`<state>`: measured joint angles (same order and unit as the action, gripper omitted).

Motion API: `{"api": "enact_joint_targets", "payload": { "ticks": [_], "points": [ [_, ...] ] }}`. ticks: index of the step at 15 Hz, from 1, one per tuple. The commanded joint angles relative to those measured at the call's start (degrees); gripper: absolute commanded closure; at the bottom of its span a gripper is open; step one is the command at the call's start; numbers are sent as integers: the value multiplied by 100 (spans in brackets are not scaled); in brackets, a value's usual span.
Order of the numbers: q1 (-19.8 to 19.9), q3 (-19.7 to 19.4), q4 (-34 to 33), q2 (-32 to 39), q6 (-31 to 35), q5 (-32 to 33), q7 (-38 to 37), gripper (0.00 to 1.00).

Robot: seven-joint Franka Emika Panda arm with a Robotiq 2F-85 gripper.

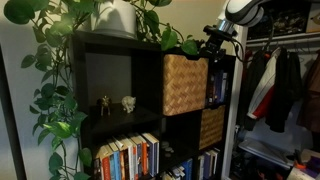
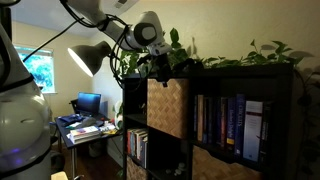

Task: Open the top middle section of the cupboard, put a sock inside it then close it

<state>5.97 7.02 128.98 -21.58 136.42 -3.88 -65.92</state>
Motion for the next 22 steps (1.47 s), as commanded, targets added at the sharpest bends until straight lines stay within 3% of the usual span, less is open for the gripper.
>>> {"api": "enact_joint_targets", "payload": {
  "ticks": [1,14,22],
  "points": [
    [-28,32,124,87,178,1,-249,0],
    [54,7,96,-301,-795,479,-287,0],
    [22,-60,194,-724,-1488,403,-187,0]
  ]
}}
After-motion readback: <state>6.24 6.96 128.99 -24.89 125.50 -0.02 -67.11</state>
